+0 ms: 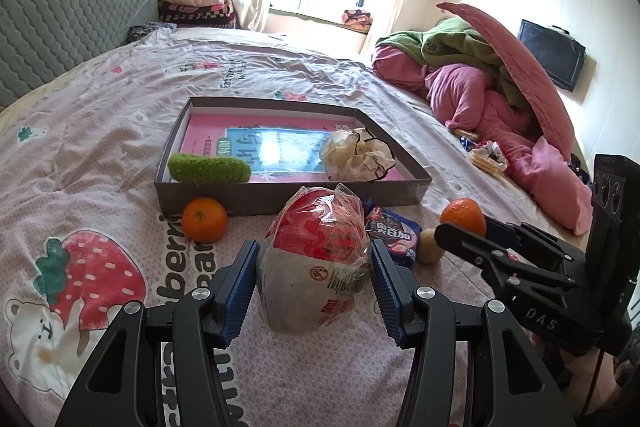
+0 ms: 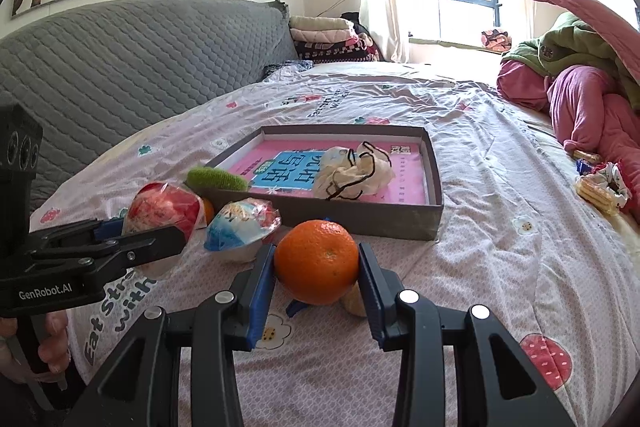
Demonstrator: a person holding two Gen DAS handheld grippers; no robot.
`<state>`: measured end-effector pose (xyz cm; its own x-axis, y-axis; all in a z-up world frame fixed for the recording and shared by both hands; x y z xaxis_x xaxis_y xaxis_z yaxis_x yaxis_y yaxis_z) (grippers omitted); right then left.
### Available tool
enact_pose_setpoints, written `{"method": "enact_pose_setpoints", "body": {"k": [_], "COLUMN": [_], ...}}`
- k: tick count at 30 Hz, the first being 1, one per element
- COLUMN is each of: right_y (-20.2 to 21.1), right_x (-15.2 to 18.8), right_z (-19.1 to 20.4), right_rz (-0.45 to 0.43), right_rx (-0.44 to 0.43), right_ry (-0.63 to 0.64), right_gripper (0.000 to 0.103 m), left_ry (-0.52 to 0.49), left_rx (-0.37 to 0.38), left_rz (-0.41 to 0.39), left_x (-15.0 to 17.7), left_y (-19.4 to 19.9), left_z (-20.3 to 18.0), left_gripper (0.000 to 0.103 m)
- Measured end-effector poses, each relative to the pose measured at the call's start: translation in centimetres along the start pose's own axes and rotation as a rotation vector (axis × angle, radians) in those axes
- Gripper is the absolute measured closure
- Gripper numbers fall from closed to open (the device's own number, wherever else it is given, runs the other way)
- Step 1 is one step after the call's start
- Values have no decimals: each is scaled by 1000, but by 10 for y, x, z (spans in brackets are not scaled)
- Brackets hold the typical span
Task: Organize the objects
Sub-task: 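Carry the wrapped ball with the left gripper while the right gripper carries the mandarin toward the tray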
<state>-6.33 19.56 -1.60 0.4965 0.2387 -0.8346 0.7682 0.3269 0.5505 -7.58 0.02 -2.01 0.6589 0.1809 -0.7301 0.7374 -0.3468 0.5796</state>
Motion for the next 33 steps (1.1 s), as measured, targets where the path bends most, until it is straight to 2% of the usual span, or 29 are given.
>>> {"method": "enact_pose_setpoints", "body": {"k": [12, 33], "right_y": [-1, -19], "right_x": [-9, -24], "right_z": [-18, -26], "right_rz": [-14, -3], "right_rx": [25, 28], "right_ry": [-33, -34], "right_gripper": [62, 62], "left_ry": [-8, 22], "left_rx": [-9, -42], "left_rz": [-20, -27], "left_x": [-10, -34], "left_y": [-6, -26], "left_z": [3, 29], "left_gripper": [47, 47]}}
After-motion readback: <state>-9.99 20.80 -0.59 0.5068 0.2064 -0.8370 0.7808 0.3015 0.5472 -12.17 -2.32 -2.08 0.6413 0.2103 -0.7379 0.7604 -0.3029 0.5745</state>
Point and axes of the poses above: each gripper's, at about its wrist camera, not at the fingertips, and y roughly against the way its jaws point, z to its left, x to its underside, the point moved 1 cm from there along -y, roughly the way its jaws point, and after that the axes turned 8 degrees about y, right-handed, at the moved point
